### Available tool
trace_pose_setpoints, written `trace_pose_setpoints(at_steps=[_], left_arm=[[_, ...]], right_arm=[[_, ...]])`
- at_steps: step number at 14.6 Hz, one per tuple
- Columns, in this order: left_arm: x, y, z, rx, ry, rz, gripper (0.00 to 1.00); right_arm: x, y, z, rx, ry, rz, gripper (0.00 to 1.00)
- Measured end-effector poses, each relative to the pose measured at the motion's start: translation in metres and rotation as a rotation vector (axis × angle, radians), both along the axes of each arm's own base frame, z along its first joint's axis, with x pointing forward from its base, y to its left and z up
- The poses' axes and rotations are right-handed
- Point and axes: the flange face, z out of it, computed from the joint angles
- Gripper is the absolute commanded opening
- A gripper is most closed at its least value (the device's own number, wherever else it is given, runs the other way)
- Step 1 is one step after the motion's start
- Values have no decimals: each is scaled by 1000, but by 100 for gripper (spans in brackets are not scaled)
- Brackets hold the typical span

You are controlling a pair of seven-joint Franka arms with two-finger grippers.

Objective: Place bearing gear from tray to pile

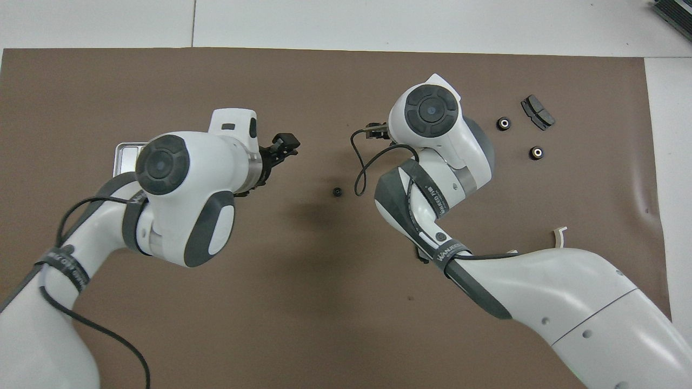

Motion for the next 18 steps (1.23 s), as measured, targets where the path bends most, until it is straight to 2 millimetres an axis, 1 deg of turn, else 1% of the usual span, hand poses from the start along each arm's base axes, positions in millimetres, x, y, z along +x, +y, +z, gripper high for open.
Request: trace_pose_setpoints(at_steps=[1,2,4,6,7,8,10,11,12,13,15,16,18], left_arm=[[4,28,15,28,3,-36,100],[7,53,25,52,1,-72,100],[14,95,32,88,-2,-145,100],[21,134,34,119,0,-230,100],[24,154,35,133,1,-282,100],[26,174,35,148,2,-343,100],[25,208,34,201,17,-516,100],[22,220,32,256,43,-616,100],[20,227,32,311,73,-699,100],[17,229,35,342,96,-754,100],[13,229,44,356,118,-789,100],[11,229,54,358,125,-792,100],[6,231,83,342,116,-774,100]], right_arm=[[-13,24,-4,15,-1,-9,100],[-27,49,-10,36,-6,-17,100],[-57,94,-21,71,-10,-25,98],[-86,129,-31,78,4,-16,91],[-94,137,-35,74,13,-9,84],[-98,138,-40,67,21,-6,79],[-98,128,-51,52,37,-16,69],[-97,123,-55,46,44,-23,64],[-96,119,-58,43,48,-27,60],[-95,117,-59,41,50,-30,55],[-94,114,-58,41,49,-34,42],[-92,113,-57,42,48,-37,36],[-92,112,-57,42,48,-38,28]])
